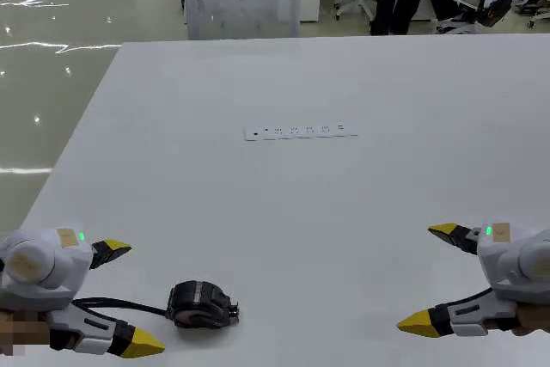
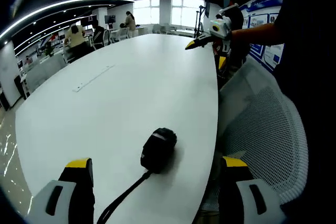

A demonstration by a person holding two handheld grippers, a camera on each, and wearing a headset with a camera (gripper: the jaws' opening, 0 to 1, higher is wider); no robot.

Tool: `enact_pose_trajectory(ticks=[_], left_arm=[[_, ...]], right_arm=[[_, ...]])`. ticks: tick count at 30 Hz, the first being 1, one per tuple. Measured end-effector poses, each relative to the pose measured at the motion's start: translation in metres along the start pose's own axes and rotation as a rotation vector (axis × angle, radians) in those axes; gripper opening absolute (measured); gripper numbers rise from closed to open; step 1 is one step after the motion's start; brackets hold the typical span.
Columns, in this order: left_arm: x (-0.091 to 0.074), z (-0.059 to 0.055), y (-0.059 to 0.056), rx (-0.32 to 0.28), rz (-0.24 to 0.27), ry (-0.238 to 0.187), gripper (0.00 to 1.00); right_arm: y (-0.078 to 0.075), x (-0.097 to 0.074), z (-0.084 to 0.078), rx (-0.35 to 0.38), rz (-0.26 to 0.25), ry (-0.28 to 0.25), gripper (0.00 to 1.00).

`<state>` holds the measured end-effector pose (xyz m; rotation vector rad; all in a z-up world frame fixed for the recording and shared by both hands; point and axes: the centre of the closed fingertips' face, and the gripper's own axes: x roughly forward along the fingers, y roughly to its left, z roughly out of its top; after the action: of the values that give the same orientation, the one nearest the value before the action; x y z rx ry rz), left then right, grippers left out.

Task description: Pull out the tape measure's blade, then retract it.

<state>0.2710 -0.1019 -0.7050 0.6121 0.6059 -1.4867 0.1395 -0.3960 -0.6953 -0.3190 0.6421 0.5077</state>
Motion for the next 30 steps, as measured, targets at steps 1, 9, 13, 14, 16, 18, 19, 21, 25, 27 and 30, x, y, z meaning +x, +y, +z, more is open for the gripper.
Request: enact_pose_trajectory(ticks=[1, 9, 13, 14, 16, 18, 19, 21, 25, 27, 30], left_arm=[[0.001, 0.001, 0.001, 0.015, -0.004, 0.006, 0.95], [0.016, 0.01, 0.005, 0.122, -0.043, 0.06, 0.9], [0.022, 0.014, 0.006, 0.158, -0.067, 0.078, 0.87], [0.023, 0.014, 0.005, 0.167, -0.075, 0.084, 0.86], [0.028, 0.012, 0.003, 0.203, -0.095, 0.109, 0.83], [0.035, 0.008, -0.001, 0.241, -0.116, 0.135, 0.79], [0.038, 0.008, -0.001, 0.247, -0.12, 0.143, 0.77], [0.044, 0.007, -0.001, 0.254, -0.132, 0.151, 0.74], [0.055, 0.005, -0.003, 0.259, -0.164, 0.172, 0.69], [0.061, 0.001, -0.004, 0.268, -0.17, 0.193, 0.67], [0.068, -0.005, -0.002, 0.266, -0.17, 0.22, 0.61]], right_arm=[[0.001, 0.002, 0.002, -0.004, 0.004, 0.0, 1.0], [0.008, 0.021, 0.019, -0.037, 0.046, -0.007, 1.0], [0.013, 0.028, 0.032, -0.047, 0.067, -0.023, 1.0], [0.016, 0.03, 0.037, -0.045, 0.076, -0.034, 1.0], [0.022, 0.034, 0.047, -0.054, 0.091, -0.048, 1.0], [0.028, 0.04, 0.054, -0.069, 0.113, -0.054, 1.0], [0.031, 0.042, 0.057, -0.081, 0.123, -0.054, 1.0], [0.036, 0.048, 0.063, -0.099, 0.142, -0.052, 1.0], [0.044, 0.06, 0.075, -0.126, 0.175, -0.059, 1.0], [0.048, 0.067, 0.081, -0.142, 0.187, -0.063, 1.0], [0.055, 0.078, 0.088, -0.146, 0.205, -0.072, 1.0]])
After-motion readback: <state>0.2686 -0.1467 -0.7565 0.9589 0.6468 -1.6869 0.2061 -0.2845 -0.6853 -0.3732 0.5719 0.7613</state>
